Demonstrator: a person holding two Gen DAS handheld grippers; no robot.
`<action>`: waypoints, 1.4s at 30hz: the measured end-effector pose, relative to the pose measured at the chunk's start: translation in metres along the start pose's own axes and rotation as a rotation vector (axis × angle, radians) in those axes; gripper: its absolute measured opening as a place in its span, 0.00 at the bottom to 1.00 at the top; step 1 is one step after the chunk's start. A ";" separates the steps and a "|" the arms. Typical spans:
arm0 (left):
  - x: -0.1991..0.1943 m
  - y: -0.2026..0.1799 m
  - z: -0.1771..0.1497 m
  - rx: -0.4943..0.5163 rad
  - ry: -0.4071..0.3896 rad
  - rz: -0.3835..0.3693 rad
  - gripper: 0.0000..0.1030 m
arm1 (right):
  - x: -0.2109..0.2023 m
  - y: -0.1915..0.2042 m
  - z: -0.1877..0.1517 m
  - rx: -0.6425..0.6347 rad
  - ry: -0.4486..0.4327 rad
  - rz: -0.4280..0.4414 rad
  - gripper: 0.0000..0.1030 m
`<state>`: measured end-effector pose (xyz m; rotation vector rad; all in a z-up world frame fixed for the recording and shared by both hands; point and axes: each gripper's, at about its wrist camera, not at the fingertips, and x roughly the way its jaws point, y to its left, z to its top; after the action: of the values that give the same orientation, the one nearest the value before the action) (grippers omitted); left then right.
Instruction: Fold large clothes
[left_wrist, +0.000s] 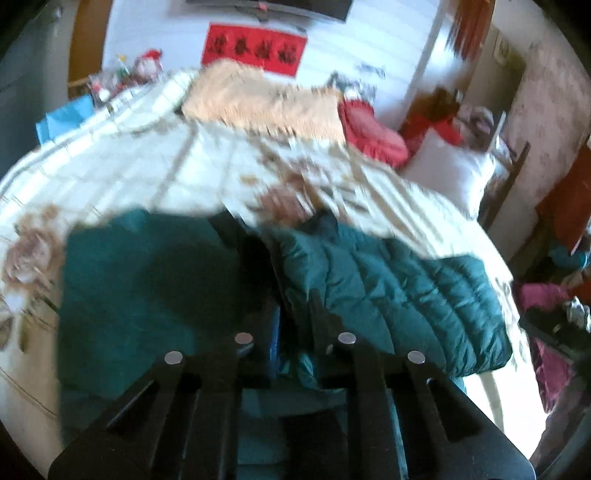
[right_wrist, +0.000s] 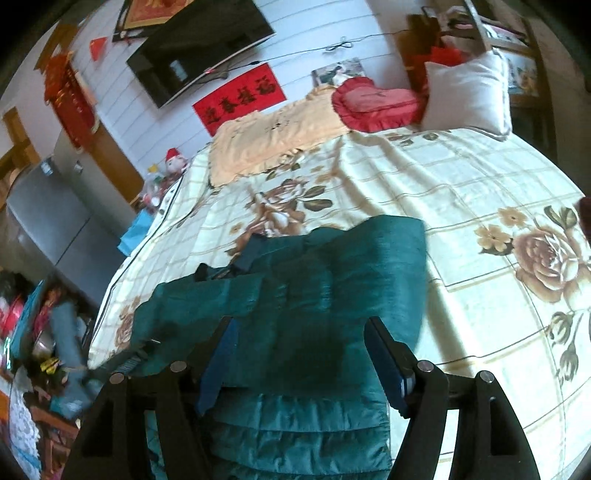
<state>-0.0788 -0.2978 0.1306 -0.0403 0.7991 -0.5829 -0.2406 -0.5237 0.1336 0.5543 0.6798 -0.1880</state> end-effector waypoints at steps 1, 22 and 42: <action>-0.006 0.005 0.005 -0.001 -0.015 0.009 0.12 | 0.001 0.000 0.000 0.005 0.000 0.001 0.66; -0.002 0.119 -0.036 -0.111 0.058 0.158 0.12 | 0.123 0.064 -0.029 -0.178 0.201 -0.025 0.66; 0.013 0.108 -0.004 -0.126 0.054 0.188 0.57 | 0.117 0.047 0.023 -0.147 0.074 -0.126 0.66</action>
<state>-0.0230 -0.2130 0.0924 -0.0642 0.8810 -0.3572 -0.1220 -0.4959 0.0929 0.3789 0.7948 -0.2336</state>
